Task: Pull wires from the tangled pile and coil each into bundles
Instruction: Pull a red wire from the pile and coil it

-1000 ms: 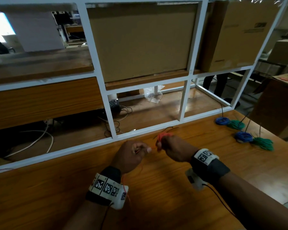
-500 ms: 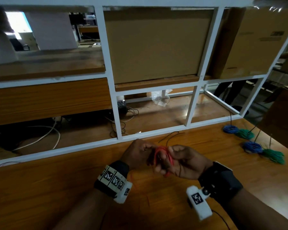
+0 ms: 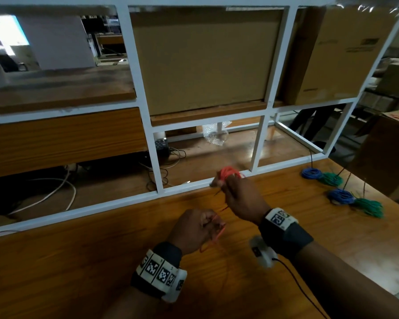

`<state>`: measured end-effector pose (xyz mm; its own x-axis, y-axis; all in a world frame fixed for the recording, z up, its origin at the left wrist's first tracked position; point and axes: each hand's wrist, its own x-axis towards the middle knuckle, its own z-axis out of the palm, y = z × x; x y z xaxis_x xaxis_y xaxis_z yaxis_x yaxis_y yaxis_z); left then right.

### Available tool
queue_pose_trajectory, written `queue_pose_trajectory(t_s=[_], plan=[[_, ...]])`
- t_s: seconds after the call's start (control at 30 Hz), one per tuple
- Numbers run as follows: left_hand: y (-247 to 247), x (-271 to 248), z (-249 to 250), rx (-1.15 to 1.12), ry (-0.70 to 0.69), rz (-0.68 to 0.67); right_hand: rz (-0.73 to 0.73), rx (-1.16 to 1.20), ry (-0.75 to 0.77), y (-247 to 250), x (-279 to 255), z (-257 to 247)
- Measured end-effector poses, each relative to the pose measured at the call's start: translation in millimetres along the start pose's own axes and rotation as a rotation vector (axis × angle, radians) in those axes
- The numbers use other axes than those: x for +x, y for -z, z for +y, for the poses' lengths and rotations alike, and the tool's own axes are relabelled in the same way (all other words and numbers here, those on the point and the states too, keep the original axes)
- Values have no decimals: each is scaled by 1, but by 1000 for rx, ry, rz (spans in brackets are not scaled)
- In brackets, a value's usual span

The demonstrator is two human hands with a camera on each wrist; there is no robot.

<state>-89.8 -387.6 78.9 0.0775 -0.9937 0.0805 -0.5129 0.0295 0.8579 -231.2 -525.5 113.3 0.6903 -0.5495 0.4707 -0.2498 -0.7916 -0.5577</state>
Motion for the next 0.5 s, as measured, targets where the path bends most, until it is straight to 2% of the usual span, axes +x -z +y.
queue_pose_trajectory(t_s=[0.1,0.17,0.23,0.3,0.37,0.5], plan=[[17,0,-1,325,-59,59,-389,-73,-50,-1,-12,2],[28,0,-2,494,-133,36,-617,-43,-164,3,-20,-4],[36,2,-2,603,-264,1,-779,31,-304,7,-24,-10],[42,4,0,675,-363,-15,-900,148,-416,11,-25,-14],[47,7,2,714,-452,-21,-988,338,-466,14,-29,-16],[63,17,3,697,-643,49,-1078,940,-538,22,-43,-15]])
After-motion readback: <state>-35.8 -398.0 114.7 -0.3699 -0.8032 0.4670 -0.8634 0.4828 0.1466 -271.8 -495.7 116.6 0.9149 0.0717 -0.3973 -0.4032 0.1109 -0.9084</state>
